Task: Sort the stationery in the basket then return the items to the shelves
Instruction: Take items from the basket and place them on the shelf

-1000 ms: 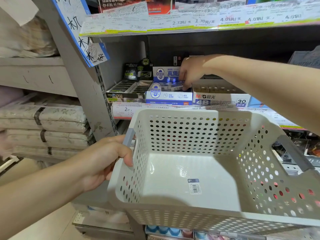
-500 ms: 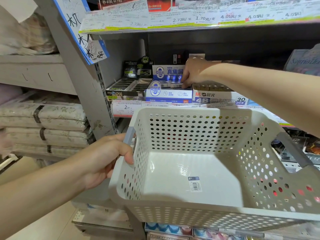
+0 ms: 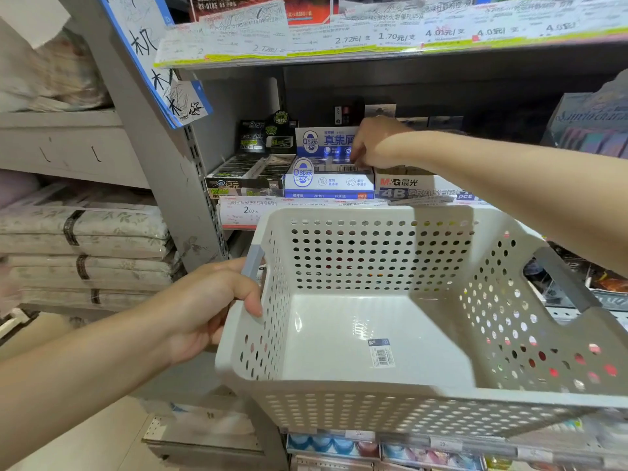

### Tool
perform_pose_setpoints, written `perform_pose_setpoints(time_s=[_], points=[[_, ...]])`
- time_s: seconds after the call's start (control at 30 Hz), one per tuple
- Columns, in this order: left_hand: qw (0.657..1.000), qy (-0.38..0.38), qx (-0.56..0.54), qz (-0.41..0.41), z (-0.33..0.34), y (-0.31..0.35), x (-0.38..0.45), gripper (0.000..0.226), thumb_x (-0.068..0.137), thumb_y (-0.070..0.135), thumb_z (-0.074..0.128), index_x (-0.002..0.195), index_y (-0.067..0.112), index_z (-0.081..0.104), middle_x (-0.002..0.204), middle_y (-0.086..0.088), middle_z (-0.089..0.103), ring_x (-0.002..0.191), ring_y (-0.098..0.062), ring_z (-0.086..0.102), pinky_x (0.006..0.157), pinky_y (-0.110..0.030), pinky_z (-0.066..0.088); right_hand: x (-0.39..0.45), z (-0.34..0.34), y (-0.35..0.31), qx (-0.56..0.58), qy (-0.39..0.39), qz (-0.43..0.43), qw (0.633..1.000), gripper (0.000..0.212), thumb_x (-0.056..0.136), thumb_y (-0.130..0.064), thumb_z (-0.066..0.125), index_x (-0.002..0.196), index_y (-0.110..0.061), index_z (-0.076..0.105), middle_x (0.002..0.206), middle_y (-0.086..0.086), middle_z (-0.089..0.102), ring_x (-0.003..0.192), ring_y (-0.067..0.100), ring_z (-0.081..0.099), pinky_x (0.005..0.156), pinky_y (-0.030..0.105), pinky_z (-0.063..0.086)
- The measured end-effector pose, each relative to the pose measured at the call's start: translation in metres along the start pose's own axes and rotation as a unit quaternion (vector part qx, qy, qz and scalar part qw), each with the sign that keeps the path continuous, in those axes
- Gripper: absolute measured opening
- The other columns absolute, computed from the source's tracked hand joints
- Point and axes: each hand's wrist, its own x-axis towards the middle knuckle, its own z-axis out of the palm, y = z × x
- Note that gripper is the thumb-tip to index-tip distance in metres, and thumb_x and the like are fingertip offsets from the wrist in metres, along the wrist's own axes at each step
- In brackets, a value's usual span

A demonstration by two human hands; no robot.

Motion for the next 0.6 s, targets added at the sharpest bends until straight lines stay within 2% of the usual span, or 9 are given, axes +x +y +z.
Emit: perform_pose_setpoints(time_s=[0.1, 0.2, 0.27, 0.37, 0.43, 0.6], points=[[1.000, 0.004, 0.002, 0.002, -0.001, -0.001, -0.001, 0.062, 0.044, -0.002, 0.052, 0.098, 0.018, 0.073, 0.096, -0.016, 0.075, 0.088, -0.039, 0.071, 0.093, -0.064, 0.047, -0.007, 0.000, -0.003, -0.015, -0.008, 0.002, 1.000, 0.027, 0.092, -0.018, 0.054, 0.115, -0.010, 0.065, 0.107, 0.008, 0.067, 0.089, 0.025, 0.061, 0.079, 0.031, 0.051], [1.000, -0.001, 0.004, 0.003, -0.007, -0.004, -0.001, 0.066, 0.042, -0.001, 0.053, 0.103, 0.017, 0.071, 0.100, -0.017, 0.074, 0.093, -0.040, 0.070, 0.095, -0.066, 0.045, -0.018, -0.005, -0.008, -0.022, -0.014, -0.018, 1.000, 0.030, 0.095, -0.021, 0.048, 0.121, -0.011, 0.061, 0.115, 0.010, 0.064, 0.096, 0.028, 0.060, 0.078, 0.029, 0.049], [1.000, 0.002, 0.003, 0.007, -0.012, -0.004, 0.000, 0.066, 0.042, -0.002, 0.053, 0.102, 0.019, 0.072, 0.100, -0.017, 0.074, 0.095, -0.040, 0.069, 0.095, -0.064, 0.046, -0.031, -0.012, -0.013, -0.013, -0.003, -0.031, 0.999, 0.035, 0.095, -0.023, 0.048, 0.128, -0.013, 0.056, 0.128, 0.011, 0.057, 0.109, 0.029, 0.056, 0.087, 0.032, 0.048], [1.000, 0.010, 0.004, 0.009, -0.021, -0.005, 0.003, 0.062, 0.050, -0.005, 0.054, 0.104, 0.020, 0.071, 0.099, -0.016, 0.074, 0.093, -0.038, 0.070, 0.091, -0.059, 0.051, -0.054, -0.023, -0.021, 0.024, 0.023, -0.040, 0.999, 0.049, 0.093, -0.027, 0.053, 0.140, -0.016, 0.044, 0.145, 0.005, 0.044, 0.130, 0.025, 0.043, 0.105, 0.033, 0.036], [1.000, 0.006, 0.003, 0.012, -0.026, -0.007, 0.003, 0.056, 0.061, -0.009, 0.051, 0.106, 0.019, 0.069, 0.099, -0.016, 0.074, 0.091, -0.037, 0.070, 0.089, -0.058, 0.052, -0.073, -0.028, -0.028, 0.045, 0.027, -0.047, 0.998, 0.050, 0.092, -0.027, 0.055, 0.140, -0.016, 0.044, 0.145, 0.003, 0.044, 0.130, 0.023, 0.044, 0.104, 0.031, 0.036], [1.000, 0.002, 0.002, 0.024, -0.039, -0.009, 0.002, 0.070, 0.041, -0.004, 0.055, 0.104, 0.023, 0.071, 0.100, -0.016, 0.074, 0.096, -0.039, 0.069, 0.092, -0.063, 0.048, -0.121, -0.030, -0.038, 0.065, 0.022, -0.034, 0.997, 0.042, 0.088, -0.030, 0.060, 0.128, -0.018, 0.056, 0.136, 0.000, 0.053, 0.122, 0.018, 0.050, 0.094, 0.027, 0.039]])
